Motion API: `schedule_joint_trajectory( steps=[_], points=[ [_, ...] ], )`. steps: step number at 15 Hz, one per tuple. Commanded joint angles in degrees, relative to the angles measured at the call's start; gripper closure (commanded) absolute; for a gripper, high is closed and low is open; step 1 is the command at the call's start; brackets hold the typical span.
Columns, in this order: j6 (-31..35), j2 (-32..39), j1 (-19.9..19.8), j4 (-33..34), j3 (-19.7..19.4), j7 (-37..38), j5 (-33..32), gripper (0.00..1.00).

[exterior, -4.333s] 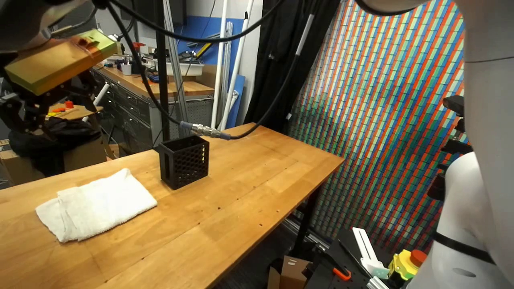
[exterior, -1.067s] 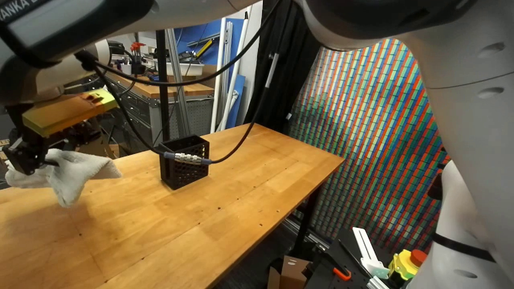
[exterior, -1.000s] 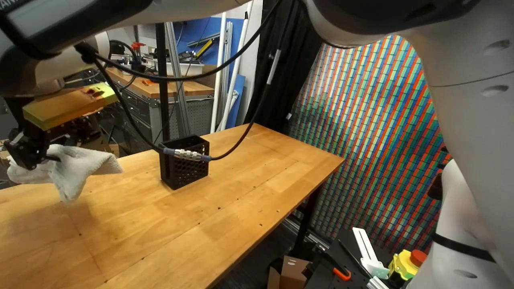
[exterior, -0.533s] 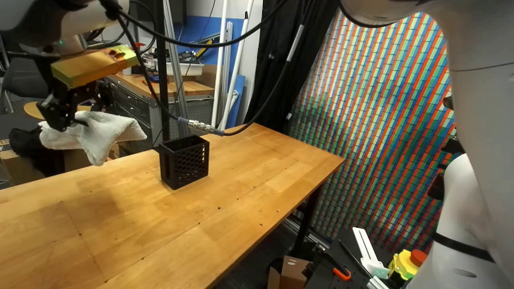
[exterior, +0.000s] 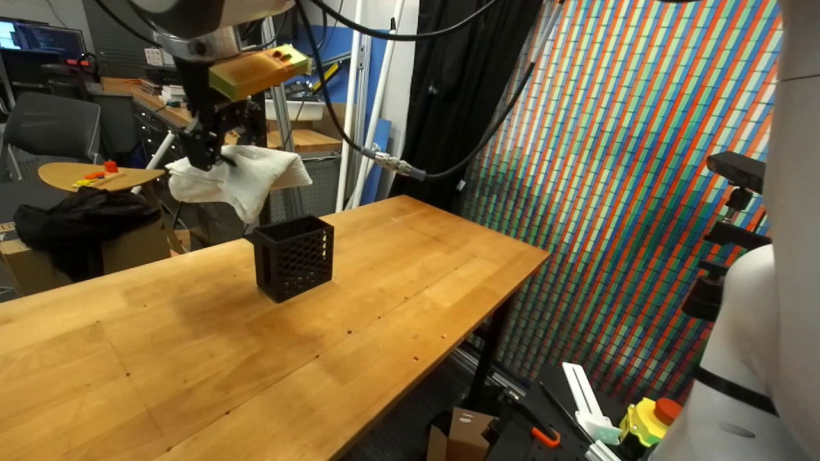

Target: Put the white towel in the black basket.

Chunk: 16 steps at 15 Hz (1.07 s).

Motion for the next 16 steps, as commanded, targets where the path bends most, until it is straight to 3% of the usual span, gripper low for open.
schedule_joint_trajectory(
  steps=[1,9,16],
  points=[
    [2.94,-5.4,-4.09,-7.3,-0.33,-4.85,0.92,0.95],
    [7.93,-2.51,-10.91,-8.3,-0.37,-14.92,5.56,0.94],
    [9.52,3.38,-11.3,-5.62,0.74,-17.43,12.46,0.94]
  ],
)
